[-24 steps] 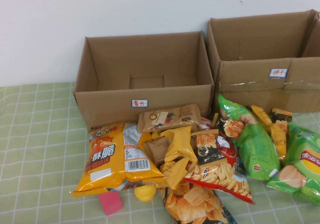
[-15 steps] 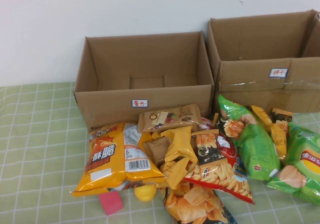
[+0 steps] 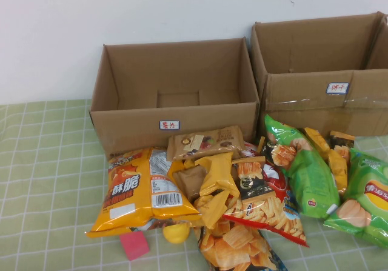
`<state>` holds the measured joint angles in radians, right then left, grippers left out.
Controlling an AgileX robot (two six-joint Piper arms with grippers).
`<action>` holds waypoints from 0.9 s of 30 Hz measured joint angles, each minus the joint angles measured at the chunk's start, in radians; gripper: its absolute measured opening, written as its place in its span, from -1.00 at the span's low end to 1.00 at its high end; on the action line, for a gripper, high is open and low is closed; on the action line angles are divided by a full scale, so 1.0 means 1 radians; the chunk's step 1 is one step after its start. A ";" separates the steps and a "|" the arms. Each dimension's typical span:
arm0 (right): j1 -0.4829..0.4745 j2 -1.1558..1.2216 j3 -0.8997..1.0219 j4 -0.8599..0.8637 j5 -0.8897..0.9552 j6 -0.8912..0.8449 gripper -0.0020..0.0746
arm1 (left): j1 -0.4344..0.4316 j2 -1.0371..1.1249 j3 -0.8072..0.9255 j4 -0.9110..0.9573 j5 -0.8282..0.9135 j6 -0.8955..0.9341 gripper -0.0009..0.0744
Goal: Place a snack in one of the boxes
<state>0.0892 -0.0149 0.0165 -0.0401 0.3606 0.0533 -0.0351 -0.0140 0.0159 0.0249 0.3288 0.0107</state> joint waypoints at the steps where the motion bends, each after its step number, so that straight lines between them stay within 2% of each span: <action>1: 0.000 0.000 0.000 0.000 0.000 0.000 -0.95 | 0.000 0.000 0.000 0.000 0.000 0.000 -0.98; 14: 0.000 0.000 0.000 0.000 0.000 0.000 -0.95 | 0.000 0.000 0.000 0.000 0.000 0.000 -0.98; 18: 0.000 0.000 0.007 0.000 -0.046 0.000 -0.95 | 0.000 0.000 0.004 0.006 -0.067 0.000 -0.98; 22: 0.000 0.000 0.013 -0.009 -0.247 0.000 -0.95 | 0.000 0.000 0.004 0.009 -0.287 0.000 -0.98; 27: 0.000 0.000 0.013 -0.012 -0.555 0.004 -0.95 | 0.000 0.000 0.004 0.010 -0.714 0.000 -0.98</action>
<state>0.0892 -0.0149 0.0290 -0.0517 -0.1949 0.0572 -0.0351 -0.0140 0.0203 0.0353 -0.3847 0.0107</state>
